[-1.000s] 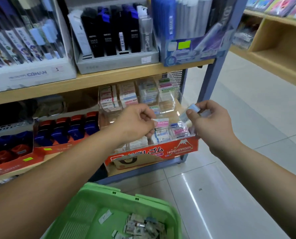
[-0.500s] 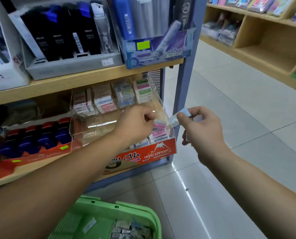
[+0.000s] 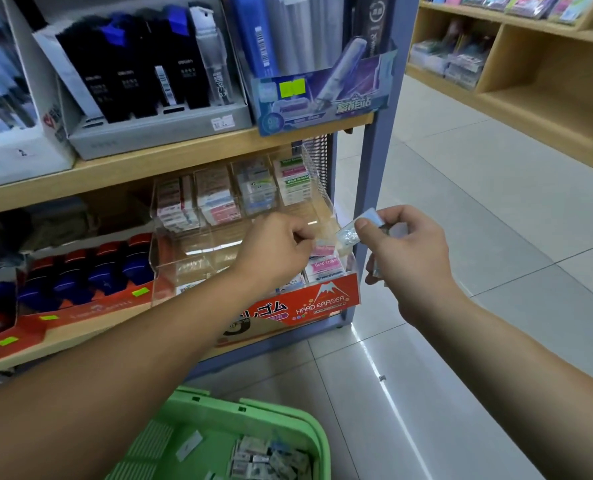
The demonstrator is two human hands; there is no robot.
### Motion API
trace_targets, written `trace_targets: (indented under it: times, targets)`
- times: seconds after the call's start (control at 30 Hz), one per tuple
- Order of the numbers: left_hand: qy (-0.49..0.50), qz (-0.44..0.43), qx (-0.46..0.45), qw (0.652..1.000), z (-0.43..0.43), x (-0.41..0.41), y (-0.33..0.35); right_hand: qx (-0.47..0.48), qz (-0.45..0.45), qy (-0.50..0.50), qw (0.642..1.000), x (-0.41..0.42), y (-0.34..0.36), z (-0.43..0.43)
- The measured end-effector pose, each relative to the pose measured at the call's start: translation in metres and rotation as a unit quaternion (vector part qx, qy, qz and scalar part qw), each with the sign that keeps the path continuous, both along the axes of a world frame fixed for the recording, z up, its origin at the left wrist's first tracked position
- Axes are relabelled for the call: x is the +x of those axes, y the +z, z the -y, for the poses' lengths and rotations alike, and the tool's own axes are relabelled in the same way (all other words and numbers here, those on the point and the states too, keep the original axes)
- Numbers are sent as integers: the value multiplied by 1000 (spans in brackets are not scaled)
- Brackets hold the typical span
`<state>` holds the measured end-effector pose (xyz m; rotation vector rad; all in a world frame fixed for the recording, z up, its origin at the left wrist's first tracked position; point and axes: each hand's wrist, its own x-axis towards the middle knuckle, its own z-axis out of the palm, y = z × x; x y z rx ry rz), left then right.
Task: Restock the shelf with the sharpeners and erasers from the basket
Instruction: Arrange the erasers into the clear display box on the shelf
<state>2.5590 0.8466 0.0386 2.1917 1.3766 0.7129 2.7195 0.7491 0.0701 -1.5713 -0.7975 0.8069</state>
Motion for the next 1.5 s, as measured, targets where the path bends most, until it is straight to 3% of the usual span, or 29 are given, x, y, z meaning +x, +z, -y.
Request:
trace_targets:
  times: [0.1, 0.2, 0.4, 0.53, 0.63, 0.7, 0.77, 0.97, 1.23, 1.5]
  targets:
    - [-65, -124, 53, 989, -1, -3, -2, -2, 1, -3, 1000, 1, 0, 1]
    - [-123, -267, 122, 948, 1, -6, 4, -5, -1, -3, 1000, 1, 0, 2]
    - [-135, -321, 128, 929, 7, -10, 11, -9, -12, 0, 1000, -1, 0, 2]
    - [-141, -227, 108, 958, 5, -12, 8, -16, -20, 3, 1000, 1, 0, 1]
    - [-93, -12, -55, 994, 12, -11, 10, -21, -50, 26, 998, 1, -2, 0]
    - [-53, 126, -185, 973, 20, -9, 20, -29, -65, 41, 997, -1, -3, 0]
    - [-53, 179, -223, 957, 28, -11, 33, -35, -75, 60, 995, -5, -2, 0]
    - [-70, 167, -193, 964, 29, -38, 47, -40, -89, 128, 987, -22, 4, -2]
    - [-35, 198, -295, 934, 17, -98, 61, -78, -82, 180, 977, -49, 6, -17]
    - [-3, 118, -222, 968, 11, -137, 47, -102, -192, 276, 936, -83, 10, -29]
